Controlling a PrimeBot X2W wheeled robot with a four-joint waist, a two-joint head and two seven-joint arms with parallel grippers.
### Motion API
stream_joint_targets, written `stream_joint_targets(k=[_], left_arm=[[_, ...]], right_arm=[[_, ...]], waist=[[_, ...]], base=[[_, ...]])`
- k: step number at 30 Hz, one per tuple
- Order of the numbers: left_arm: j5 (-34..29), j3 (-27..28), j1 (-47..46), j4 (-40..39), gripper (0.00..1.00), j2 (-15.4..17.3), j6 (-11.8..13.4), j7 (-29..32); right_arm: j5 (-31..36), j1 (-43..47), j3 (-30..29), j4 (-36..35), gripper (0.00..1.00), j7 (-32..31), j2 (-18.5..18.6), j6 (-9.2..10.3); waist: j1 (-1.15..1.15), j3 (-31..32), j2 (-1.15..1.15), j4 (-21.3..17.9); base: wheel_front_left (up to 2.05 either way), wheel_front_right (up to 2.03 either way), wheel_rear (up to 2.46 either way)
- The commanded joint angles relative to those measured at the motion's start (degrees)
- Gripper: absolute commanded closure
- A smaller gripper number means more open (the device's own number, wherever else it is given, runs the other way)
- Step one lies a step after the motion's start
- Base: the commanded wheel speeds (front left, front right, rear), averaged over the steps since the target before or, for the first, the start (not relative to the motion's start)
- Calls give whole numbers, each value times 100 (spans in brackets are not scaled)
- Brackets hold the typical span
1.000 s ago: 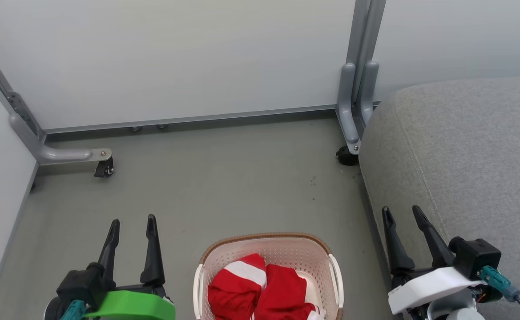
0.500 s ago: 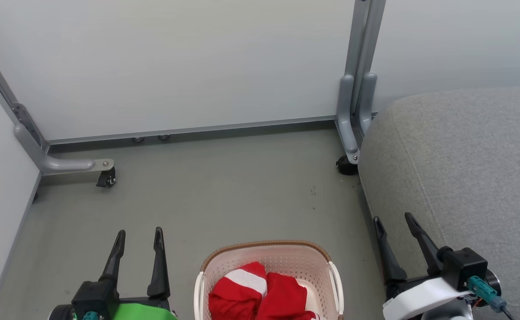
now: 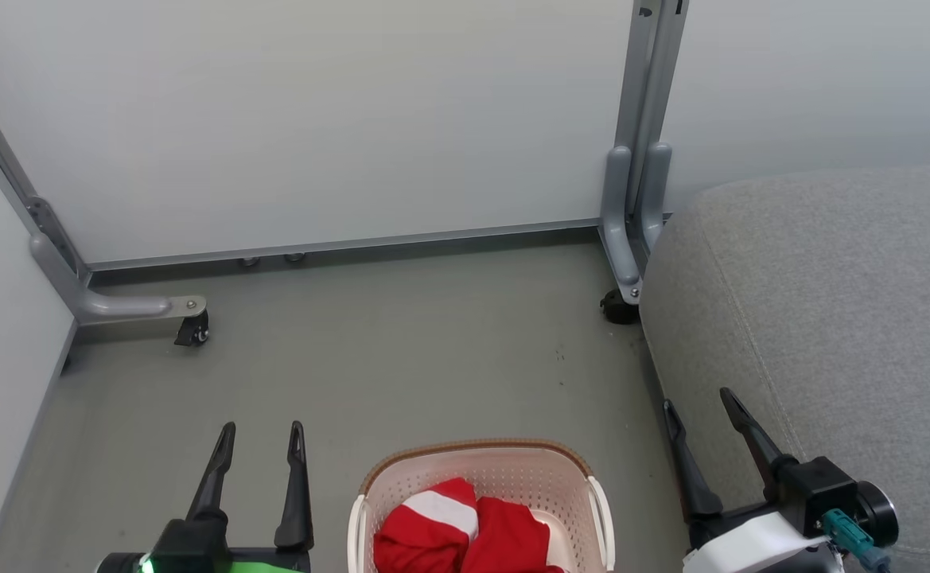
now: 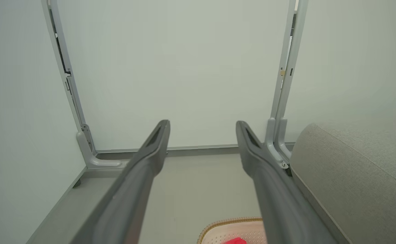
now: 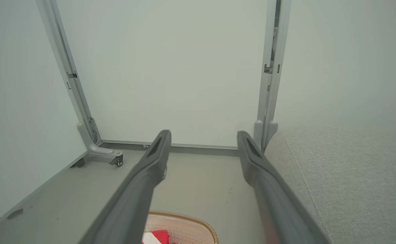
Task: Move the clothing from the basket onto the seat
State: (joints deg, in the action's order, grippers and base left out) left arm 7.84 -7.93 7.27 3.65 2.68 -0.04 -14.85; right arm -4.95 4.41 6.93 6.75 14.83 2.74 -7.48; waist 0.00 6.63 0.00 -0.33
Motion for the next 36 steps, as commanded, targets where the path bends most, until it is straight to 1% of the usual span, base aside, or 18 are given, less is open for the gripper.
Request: stream_joint_targets(k=[1,16,21,25,30,36], left_arm=[[-71,-25,71,-33,0,38,-3,-41],[-15,-84,80,55,0,37,-70,-37],[-9,-172,-6,108,0,36,-83,-34],[-68,-265,-166,148,0,35,-98,-33],[-71,-434,-408,289,0,34,-145,-33],[-82,-747,-1023,591,0,34,-239,-33]], right_arm=[[87,67,11,-15,0,43,26,-2],[97,118,-52,-16,0,41,25,-2],[107,13,-49,-35,0,41,25,-2],[144,-133,-61,-111,0,41,26,-2],[195,-247,-324,-295,0,41,26,-1],[398,-720,-466,-539,0,41,81,-1]], waist=[[0,7,0,6],[0,-59,0,44],[0,-217,0,12],[0,-510,0,-19],[0,-968,0,-8],[0,-1924,0,-39]], base=[[0,0,0],[0,0,0],[0,0,0],[0,0,0],[0,0,0],[0,0,0]])
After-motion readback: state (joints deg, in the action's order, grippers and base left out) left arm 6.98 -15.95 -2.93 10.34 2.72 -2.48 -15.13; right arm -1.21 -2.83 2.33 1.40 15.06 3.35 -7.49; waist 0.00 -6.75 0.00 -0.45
